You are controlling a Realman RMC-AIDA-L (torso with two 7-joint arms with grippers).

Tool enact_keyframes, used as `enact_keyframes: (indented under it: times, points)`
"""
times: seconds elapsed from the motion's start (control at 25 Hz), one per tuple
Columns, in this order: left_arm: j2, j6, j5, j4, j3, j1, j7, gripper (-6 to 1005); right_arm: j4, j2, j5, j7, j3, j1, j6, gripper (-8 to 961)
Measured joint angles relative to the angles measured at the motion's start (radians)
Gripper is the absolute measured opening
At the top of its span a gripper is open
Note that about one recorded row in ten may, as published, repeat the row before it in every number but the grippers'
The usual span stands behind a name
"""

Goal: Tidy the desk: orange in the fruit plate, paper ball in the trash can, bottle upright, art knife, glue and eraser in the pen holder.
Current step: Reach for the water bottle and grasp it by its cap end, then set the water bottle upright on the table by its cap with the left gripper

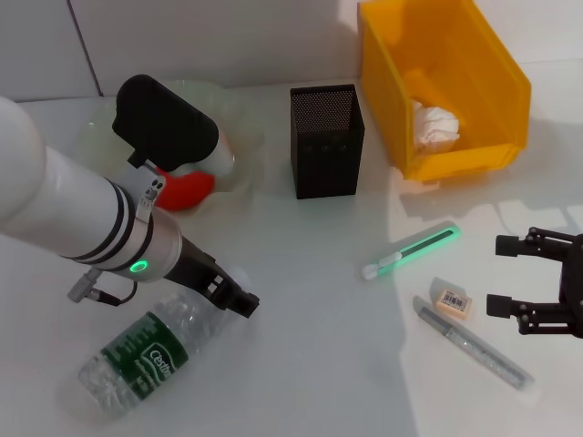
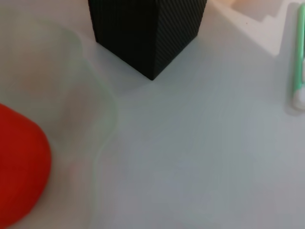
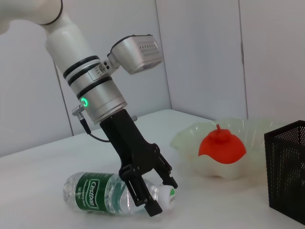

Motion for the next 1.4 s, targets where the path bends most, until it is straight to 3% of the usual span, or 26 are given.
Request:
enact_keyframes:
  times: [0.16, 0.36, 0.8, 1.28, 1.4]
  points:
    - [0.0, 0.004, 0.003, -0.001, 0.016, -0.005, 0.003, 835, 0.0, 0.0, 0.0, -0.001, 0.0, -0.001, 0.001, 840]
    - [0.0, 0.026, -0.001, -0.002, 0.015, -0.015, 0.019, 655, 0.0, 0.0, 0.0, -0.001, 0.0, -0.004, 0.001, 840]
    - [0.0, 0.032, -0.01, 0.05, 0.023, -0.015, 0.042, 459, 0.0, 0.002, 0.0, -0.001, 0.005, -0.014, 0.001, 840]
    - [0.005, 0.078, -0.026, 0.167, 0.0, 0.01, 0.065, 440, 0.0, 0.001, 0.0, -0.001, 0.005, -0.019, 0.001, 840]
    - [0.009, 0.095, -0.024, 0.283, -0.049, 0.073, 0.103, 439, 0.0, 0.002, 0.0, -0.001, 0.006, -0.016, 0.0, 840]
